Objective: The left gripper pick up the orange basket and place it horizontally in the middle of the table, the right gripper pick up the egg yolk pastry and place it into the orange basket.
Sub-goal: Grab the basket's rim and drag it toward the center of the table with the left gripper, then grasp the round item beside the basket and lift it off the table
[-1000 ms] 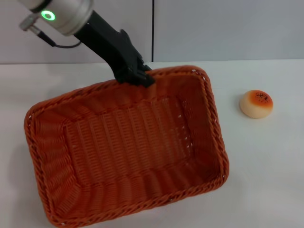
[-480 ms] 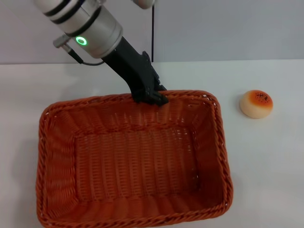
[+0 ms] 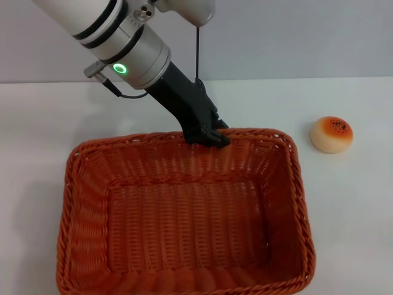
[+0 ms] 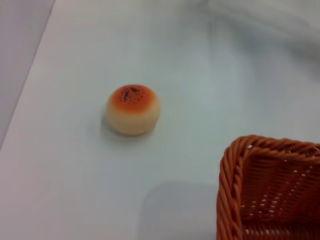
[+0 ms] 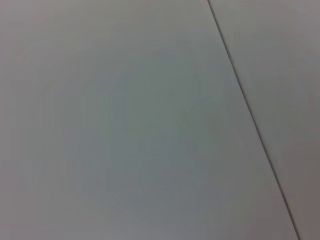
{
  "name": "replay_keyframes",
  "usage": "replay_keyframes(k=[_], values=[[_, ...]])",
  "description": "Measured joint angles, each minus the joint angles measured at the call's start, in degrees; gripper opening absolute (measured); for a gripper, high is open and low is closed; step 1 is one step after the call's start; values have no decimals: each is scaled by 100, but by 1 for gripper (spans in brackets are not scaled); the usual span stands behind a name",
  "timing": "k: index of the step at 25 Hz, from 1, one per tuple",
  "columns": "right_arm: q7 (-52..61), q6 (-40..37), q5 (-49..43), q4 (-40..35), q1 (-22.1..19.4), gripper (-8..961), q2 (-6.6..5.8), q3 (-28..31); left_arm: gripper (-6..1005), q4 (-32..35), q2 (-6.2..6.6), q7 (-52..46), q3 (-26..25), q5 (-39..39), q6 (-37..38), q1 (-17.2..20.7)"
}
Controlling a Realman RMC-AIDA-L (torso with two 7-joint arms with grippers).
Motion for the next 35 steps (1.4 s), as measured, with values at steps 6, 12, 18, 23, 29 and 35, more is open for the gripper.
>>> replay_keyframes(k=[6, 12, 18, 23, 29, 35], values=[[0, 0, 0, 4, 6, 827, 16, -1, 270, 62, -1, -186, 416, -305, -86, 118], [0, 0, 0, 9, -4, 827, 16, -7, 406, 224, 10, -191, 413, -624, -227, 289], [139, 0, -142, 36, -11, 828, -38, -121, 752, 1171, 35, 3, 129, -1795, -641, 1024], [1039, -44, -202, 307, -194, 828, -226, -1022, 864, 1216, 41, 1114, -423, -4082, -1166, 1965], [2452, -462, -204, 592, -390, 828, -805, -2675, 864, -44, 47, 3186, -613, -7275, -1239, 2940], [4242, -1620, -205, 487, -175, 828, -1900, -4504, 864, -1276, 35, 4632, -590, -9137, -508, 3570]])
